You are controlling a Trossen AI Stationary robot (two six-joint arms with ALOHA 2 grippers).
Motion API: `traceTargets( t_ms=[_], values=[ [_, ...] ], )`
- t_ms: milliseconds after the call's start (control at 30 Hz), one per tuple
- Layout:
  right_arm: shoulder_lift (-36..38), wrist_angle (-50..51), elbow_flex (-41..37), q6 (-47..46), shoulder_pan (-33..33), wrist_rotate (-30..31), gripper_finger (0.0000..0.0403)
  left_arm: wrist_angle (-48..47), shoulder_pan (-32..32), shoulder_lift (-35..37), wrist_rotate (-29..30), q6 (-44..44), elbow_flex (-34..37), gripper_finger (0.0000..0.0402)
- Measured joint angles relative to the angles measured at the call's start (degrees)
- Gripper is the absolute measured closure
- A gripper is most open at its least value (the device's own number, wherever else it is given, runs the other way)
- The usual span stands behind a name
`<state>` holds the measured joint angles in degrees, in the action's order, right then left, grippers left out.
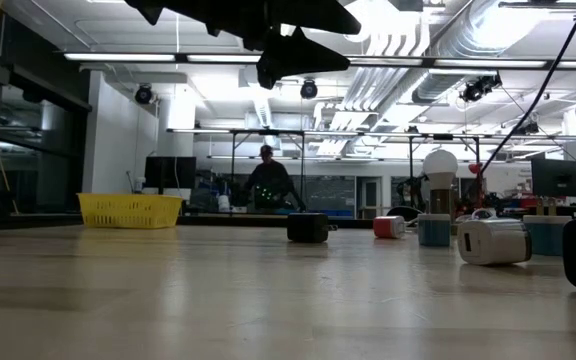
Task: Pick & Place Office items
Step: Put the purple charger adapter into the orange bin
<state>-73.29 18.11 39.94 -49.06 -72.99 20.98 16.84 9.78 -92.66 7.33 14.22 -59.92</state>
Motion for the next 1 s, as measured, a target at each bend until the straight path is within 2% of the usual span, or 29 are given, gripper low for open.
traceTargets(
  t_ms=[367,667,1000],
  values=[
    [-4.8,4.9,0.0,-9.0,0.8,-7.3,0.0282,0.0,0.0,0.0,0.0,0.0,0.0,0.0159],
    [-8.2,5.7,0.0,-11.1,2.7,-13.6,0.0282,0.0,0.0,0.0,0.0,0.0,0.0,0.0159],
    [-8.9,5.3,0.0,-11.3,3.0,-15.2,0.028,0.0,0.0,0.0,0.0,0.0,0.0,0.0159]
  ],
)
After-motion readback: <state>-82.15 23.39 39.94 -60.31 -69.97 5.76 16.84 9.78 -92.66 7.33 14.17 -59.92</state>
